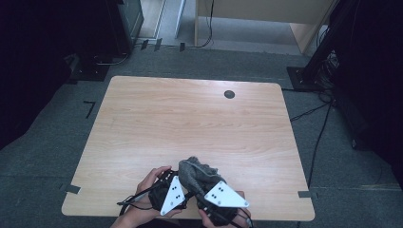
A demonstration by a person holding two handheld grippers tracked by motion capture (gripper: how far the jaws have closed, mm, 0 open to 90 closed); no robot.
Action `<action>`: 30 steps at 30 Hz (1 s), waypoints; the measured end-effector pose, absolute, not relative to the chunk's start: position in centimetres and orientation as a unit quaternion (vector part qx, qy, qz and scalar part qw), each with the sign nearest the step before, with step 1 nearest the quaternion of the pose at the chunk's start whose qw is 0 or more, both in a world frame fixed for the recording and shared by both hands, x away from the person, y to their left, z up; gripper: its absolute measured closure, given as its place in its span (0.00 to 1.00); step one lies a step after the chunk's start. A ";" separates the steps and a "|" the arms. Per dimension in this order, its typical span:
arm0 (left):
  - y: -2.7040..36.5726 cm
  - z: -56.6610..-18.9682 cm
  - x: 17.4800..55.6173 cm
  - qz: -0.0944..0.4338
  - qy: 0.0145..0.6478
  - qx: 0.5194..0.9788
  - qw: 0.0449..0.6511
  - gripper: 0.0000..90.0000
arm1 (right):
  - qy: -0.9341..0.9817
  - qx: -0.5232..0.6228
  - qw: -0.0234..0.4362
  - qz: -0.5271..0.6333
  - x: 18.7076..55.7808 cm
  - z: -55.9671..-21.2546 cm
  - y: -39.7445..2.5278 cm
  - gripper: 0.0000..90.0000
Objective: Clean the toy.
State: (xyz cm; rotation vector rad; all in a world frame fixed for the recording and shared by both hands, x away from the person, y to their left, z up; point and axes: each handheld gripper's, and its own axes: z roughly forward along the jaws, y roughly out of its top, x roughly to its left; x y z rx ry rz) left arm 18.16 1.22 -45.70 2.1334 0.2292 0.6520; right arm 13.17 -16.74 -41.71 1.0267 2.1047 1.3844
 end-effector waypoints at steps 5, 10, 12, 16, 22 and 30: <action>1.4 -45.4 18.1 0.262 0.094 0.853 0.442 0.38 | 0.753 0.374 0.213 0.498 13.3 -41.7 -17.0 0.88; 2.2 -45.1 18.4 0.253 0.097 0.844 0.462 0.38 | 0.717 0.431 0.233 0.496 14.3 -41.3 -20.1 0.88; 2.8 -44.6 18.6 0.244 0.104 0.834 0.484 0.38 | 0.703 0.453 0.215 0.505 14.9 -41.5 -21.5 0.88; 3.4 -44.2 18.7 0.224 0.107 0.821 0.515 0.38 | 0.699 0.448 0.150 0.537 15.5 -42.4 -21.7 0.88; 4.0 -44.0 18.8 0.217 0.107 0.812 0.532 0.38 | 0.691 0.461 0.086 0.551 16.6 -43.9 -22.1 0.88; 4.1 -43.8 18.9 0.223 0.118 0.806 0.536 0.38 | 0.706 0.460 0.094 0.530 16.8 -44.3 -22.0 0.87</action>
